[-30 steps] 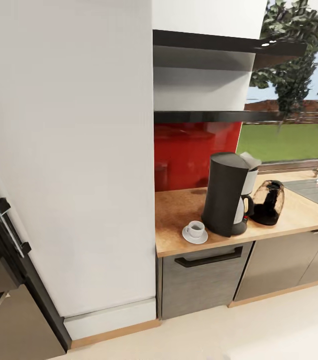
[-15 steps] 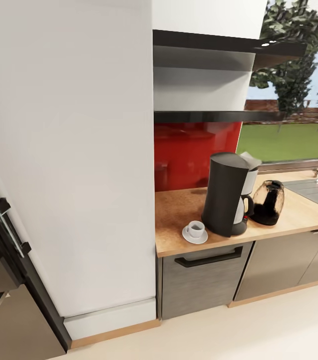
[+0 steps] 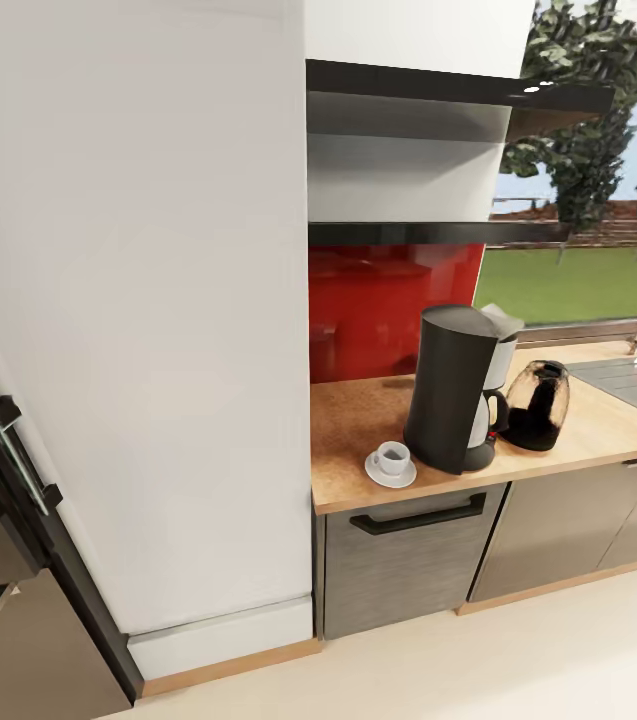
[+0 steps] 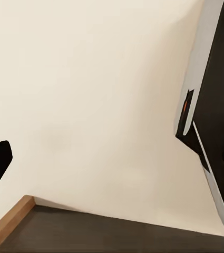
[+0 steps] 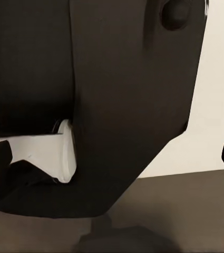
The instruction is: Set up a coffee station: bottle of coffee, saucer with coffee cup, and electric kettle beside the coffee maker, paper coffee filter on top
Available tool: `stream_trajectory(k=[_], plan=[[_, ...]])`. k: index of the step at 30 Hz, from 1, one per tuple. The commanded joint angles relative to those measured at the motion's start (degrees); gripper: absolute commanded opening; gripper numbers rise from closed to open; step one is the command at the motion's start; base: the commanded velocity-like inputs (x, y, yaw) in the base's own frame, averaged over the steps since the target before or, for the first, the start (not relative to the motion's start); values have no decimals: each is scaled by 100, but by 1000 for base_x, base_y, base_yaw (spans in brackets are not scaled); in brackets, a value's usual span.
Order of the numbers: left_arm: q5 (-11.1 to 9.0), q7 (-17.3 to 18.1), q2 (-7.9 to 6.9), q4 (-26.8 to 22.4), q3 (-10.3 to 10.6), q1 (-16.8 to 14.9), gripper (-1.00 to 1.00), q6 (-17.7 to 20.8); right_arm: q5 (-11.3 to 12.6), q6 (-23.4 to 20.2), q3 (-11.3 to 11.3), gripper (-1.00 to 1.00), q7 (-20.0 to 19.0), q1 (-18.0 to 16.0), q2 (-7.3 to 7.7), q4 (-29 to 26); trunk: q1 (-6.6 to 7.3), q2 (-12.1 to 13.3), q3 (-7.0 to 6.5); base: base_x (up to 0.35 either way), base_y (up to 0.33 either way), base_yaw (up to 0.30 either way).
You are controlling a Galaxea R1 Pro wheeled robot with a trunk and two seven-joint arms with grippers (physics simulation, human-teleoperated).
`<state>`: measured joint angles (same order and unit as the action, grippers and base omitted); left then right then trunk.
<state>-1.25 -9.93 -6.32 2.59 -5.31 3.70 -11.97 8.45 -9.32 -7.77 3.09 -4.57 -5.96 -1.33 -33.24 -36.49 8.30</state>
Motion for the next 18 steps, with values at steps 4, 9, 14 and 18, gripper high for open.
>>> stream_trajectory(k=[4,9,14,18], plan=[[-8,-10,0,9,-41,50,100,413,60,-22,-49,100,32,15,-8,-22,-2,-7,7,0,0,0],[-7,-24,3,5,-41,59,100,588,66,-4,-53,100,33,17,-10,-32,-2,-7,7,0,0,0],[-7,-27,0,0,-41,60,100,614,68,0,-53,100,33,18,-11,-34,-2,-7,7,0,0,0],[-7,-27,-1,-3,-41,60,100,617,69,1,-58,100,33,18,-3,-34,-2,-7,7,0,0,0]])
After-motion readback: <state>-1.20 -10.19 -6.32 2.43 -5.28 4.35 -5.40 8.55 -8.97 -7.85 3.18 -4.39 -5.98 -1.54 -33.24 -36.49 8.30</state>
